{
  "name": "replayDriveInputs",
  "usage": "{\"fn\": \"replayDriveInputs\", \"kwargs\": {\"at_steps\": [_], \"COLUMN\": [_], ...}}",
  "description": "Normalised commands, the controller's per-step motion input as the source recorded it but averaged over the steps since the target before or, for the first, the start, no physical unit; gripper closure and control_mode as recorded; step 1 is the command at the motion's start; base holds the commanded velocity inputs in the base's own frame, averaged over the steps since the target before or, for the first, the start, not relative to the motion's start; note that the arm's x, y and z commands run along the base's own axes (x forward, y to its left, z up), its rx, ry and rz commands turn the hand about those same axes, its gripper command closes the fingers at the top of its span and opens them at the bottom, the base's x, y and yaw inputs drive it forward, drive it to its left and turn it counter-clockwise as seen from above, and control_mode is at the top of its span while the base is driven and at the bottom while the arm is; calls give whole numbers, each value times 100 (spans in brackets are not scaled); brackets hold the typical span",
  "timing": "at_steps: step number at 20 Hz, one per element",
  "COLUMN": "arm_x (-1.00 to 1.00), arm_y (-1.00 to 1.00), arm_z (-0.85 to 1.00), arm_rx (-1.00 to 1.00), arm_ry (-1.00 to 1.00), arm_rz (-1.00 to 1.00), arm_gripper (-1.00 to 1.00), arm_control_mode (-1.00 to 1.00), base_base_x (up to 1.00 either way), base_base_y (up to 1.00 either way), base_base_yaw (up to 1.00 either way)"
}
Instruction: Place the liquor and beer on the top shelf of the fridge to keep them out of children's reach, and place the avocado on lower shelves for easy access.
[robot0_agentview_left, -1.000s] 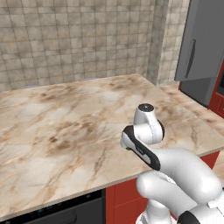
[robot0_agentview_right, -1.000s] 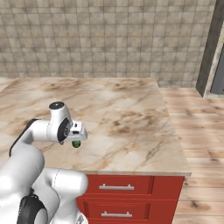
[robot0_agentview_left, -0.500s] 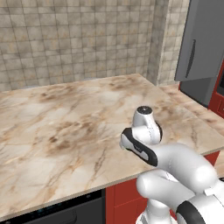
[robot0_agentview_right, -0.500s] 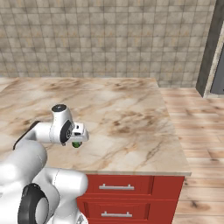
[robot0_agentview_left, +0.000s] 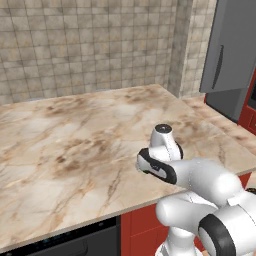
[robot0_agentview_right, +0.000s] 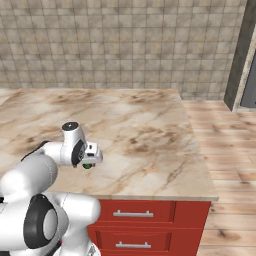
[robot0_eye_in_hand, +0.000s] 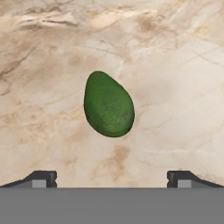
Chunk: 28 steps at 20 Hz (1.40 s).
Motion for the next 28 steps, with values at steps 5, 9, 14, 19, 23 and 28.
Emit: {"fn": "replayDriveInputs", "kwargs": {"at_steps": [5,9,14,19,23,28], "arm_x": [15,16,18,18,17,14], "arm_y": [1,3,1,1,0,0], "arm_z": [-14,-13,-11,-8,-6,-8], "arm_rx": [0,0,0,0,0,0], "arm_ry": [0,0,0,0,0,0], "arm_rz": [0,0,0,0,0,0], "arm_gripper": [-100,-100,-100,-100,-100,-100], "arm_control_mode": [-100,-100,-100,-100,-100,-100], "base_base_x": [0,0,0,0,0,0], "base_base_y": [0,0,0,0,0,0], "base_base_yaw": [0,0,0,0,0,0]}}
